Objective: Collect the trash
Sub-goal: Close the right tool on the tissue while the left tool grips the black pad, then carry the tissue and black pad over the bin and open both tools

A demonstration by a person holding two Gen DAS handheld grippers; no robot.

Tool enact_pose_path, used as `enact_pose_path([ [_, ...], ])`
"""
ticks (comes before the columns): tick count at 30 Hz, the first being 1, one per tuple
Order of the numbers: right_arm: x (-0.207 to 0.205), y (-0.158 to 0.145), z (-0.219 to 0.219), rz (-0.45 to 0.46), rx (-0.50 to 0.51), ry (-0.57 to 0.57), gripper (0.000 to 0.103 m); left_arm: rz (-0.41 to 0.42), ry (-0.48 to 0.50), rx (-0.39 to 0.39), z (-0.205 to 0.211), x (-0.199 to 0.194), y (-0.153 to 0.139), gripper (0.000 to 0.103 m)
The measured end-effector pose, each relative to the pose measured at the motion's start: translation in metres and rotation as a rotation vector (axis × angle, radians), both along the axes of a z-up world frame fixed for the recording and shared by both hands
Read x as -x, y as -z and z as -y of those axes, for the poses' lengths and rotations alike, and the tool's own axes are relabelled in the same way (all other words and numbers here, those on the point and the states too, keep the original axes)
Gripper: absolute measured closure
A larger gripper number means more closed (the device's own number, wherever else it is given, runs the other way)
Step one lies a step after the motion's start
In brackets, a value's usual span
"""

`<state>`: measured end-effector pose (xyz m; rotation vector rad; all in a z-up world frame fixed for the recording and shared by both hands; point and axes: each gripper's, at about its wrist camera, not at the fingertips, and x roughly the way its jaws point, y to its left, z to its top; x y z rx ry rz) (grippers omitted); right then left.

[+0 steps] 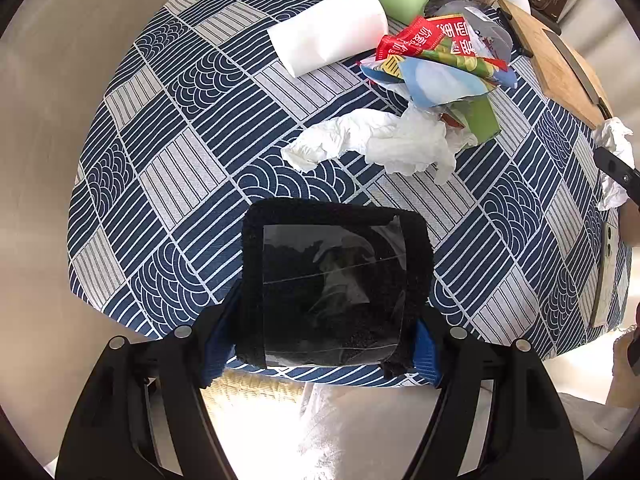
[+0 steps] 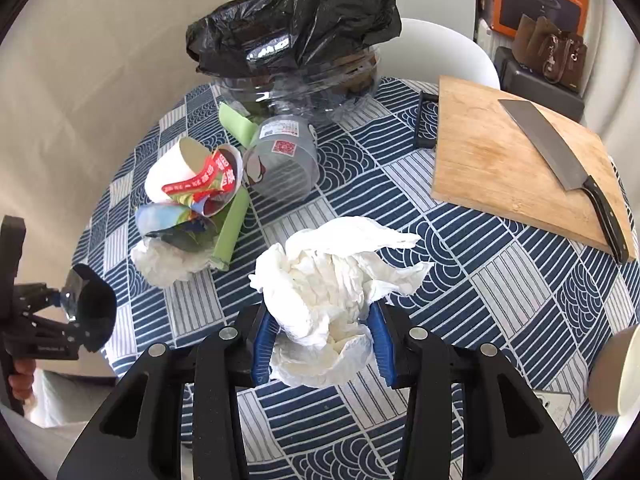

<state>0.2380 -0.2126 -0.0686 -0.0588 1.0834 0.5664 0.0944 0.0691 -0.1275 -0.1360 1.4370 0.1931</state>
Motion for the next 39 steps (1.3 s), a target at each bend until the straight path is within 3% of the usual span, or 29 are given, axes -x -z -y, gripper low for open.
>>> enact_pose_path([
  [4,0.014,-0.010,0.006,0.035,-0.045,0.019,0.064,0.006,0.016,-0.097,0.003,0.002,-0.019,0.031],
  [7,0.023,-0.017,0.013,0.062,-0.071,0.033,0.064,0.031,0.027,-0.119,0.009,0.003,-0.040,0.031],
  [12,0.043,-0.026,0.026,0.133,-0.032,0.060,0.062,0.070,0.069,-0.161,0.013,0.004,-0.065,0.031],
  [20,0.056,-0.026,0.054,0.152,-0.033,0.103,0.061,0.083,0.096,-0.243,0.014,-0.004,-0.092,0.030],
  [31,0.035,-0.043,0.069,0.215,-0.043,0.152,0.060,0.199,0.090,-0.302,-0.005,-0.047,-0.149,0.030],
  [39,-0.004,-0.079,0.056,0.286,-0.047,0.197,0.060,0.322,0.109,-0.276,-0.027,-0.096,-0.187,0.030],
])
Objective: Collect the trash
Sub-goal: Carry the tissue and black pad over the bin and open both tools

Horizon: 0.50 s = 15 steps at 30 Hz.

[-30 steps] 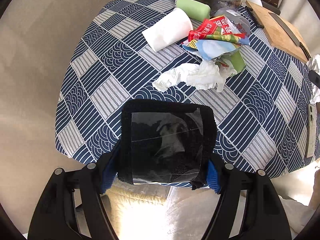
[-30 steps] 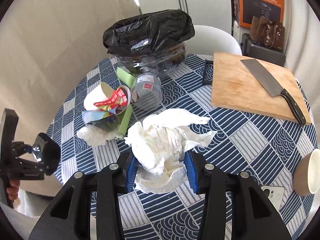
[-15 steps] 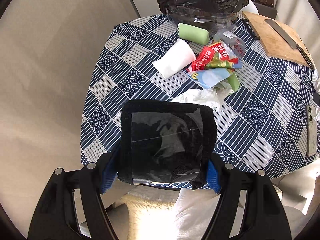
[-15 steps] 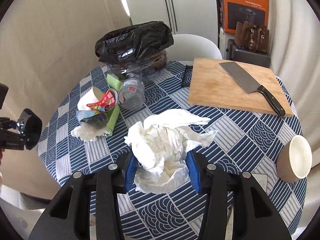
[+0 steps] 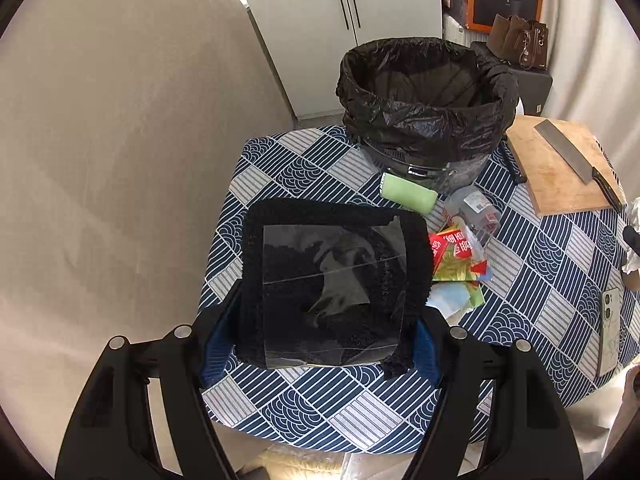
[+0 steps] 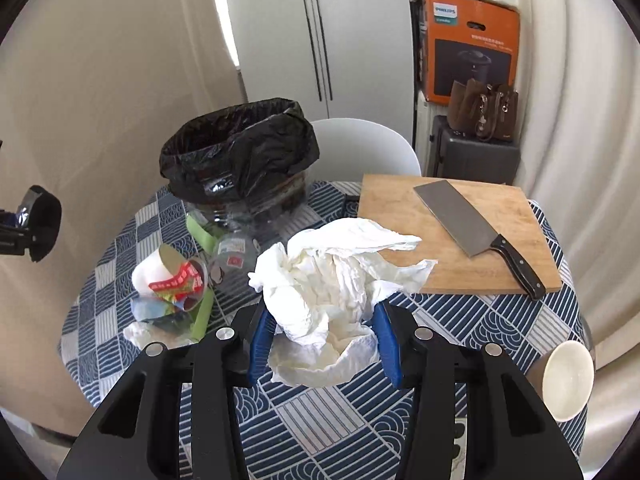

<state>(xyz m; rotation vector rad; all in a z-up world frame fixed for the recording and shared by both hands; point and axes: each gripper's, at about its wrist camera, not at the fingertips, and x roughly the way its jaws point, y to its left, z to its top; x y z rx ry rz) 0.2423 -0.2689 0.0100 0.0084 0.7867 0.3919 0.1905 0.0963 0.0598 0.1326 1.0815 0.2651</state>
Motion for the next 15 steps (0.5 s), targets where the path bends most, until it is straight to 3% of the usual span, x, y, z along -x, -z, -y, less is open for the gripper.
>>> enact_pose_path([
  [10,-0.051,-0.069,-0.050,0.115,-0.041,-0.025,0.059,0.117,0.083,0.090,-0.030,-0.073,-0.029,0.031],
  [15,-0.081,-0.089,-0.085,0.146,-0.057,-0.058,0.059,0.156,0.150,0.128,-0.035,-0.109,-0.035,0.030],
])
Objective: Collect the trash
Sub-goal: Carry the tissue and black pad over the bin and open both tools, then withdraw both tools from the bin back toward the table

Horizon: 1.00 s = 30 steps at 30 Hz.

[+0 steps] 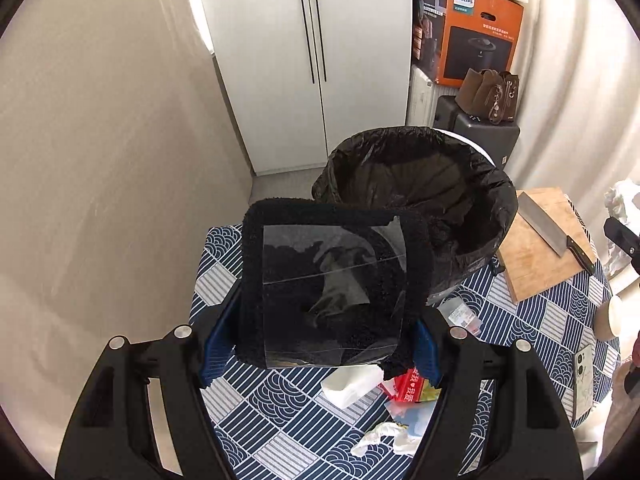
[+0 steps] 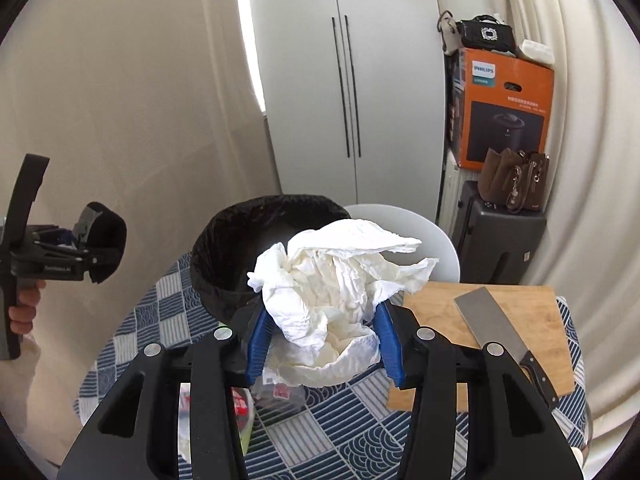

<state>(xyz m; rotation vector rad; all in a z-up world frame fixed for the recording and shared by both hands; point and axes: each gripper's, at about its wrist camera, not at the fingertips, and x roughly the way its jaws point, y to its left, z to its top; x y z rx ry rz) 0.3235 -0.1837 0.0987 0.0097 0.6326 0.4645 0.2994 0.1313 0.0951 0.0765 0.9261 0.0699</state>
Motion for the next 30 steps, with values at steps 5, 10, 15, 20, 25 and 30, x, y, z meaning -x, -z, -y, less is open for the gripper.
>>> enact_pose_path([
  [5,-0.036,-0.001,-0.032,-0.026,-0.017,-0.022,0.059,0.045,0.073,0.049,-0.004,-0.033,-0.001,0.030],
  [10,-0.064,-0.001,-0.066,-0.023,0.010,-0.052,0.059,0.067,0.155,0.114,-0.007,-0.067,0.010,0.030],
  [15,-0.086,0.006,-0.086,-0.023,0.033,-0.071,0.059,0.077,0.236,0.190,-0.010,-0.101,0.026,0.030],
  [20,-0.101,0.012,-0.093,-0.026,0.008,-0.069,0.013,0.106,0.285,0.229,-0.007,-0.119,0.036,0.026],
  [25,-0.105,0.006,-0.089,0.009,0.019,-0.025,0.014,0.219,0.345,0.211,-0.004,-0.109,0.024,0.007],
  [30,-0.097,0.001,-0.079,-0.002,-0.003,-0.014,0.014,0.253,0.361,0.209,-0.003,-0.100,0.010,0.006],
])
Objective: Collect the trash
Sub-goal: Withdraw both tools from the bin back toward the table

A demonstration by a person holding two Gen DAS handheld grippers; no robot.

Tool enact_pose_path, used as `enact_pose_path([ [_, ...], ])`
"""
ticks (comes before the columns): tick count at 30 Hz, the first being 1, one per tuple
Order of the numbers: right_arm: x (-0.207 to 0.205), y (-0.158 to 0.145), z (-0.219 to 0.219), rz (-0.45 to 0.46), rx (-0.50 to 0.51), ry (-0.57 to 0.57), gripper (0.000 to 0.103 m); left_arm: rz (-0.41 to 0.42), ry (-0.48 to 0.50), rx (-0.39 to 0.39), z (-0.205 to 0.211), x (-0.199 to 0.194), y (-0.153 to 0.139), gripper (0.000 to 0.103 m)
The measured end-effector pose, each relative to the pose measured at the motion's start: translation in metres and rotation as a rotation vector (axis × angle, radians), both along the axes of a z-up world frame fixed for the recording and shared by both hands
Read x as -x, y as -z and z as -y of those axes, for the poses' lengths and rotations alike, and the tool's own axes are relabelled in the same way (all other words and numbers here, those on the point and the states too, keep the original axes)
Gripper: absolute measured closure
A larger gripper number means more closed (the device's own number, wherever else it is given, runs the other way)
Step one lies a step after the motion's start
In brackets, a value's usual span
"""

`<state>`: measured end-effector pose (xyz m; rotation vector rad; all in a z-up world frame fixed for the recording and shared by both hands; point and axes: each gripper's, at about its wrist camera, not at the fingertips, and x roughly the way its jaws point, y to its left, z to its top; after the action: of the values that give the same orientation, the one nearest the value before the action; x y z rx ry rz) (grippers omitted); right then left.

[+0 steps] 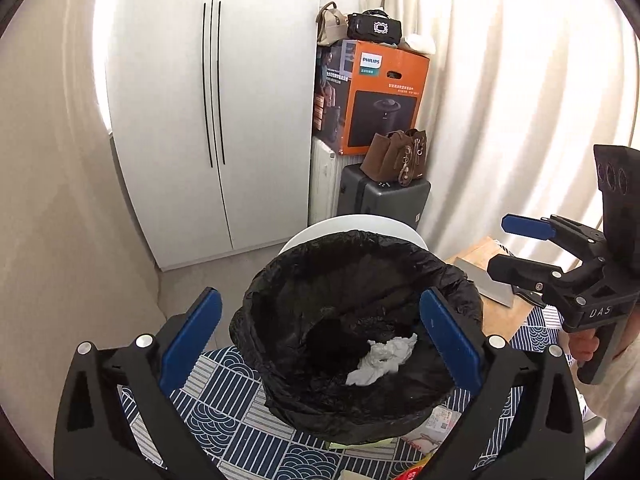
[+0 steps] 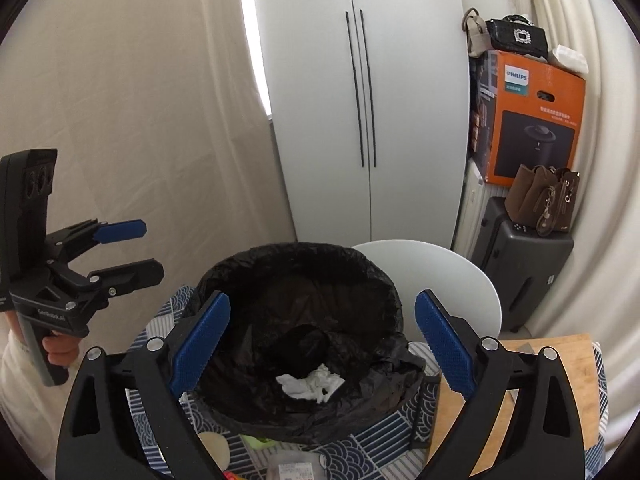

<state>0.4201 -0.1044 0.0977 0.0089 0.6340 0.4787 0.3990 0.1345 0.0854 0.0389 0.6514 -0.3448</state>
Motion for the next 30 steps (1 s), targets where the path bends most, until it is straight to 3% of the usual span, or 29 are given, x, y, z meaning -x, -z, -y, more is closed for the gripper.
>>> enact_pose_path([
  [15,0.056,-0.011,0.030,0.009,-0.022,-0.004,0.014,-0.037,-0.104,-0.020,-0.007,0.070,-0.013,0.006],
  [30,0.097,0.003,0.042,-0.032,0.011,-0.043,0.014,-0.089,-0.189,-0.021,-0.011,0.141,0.001,0.006],
])
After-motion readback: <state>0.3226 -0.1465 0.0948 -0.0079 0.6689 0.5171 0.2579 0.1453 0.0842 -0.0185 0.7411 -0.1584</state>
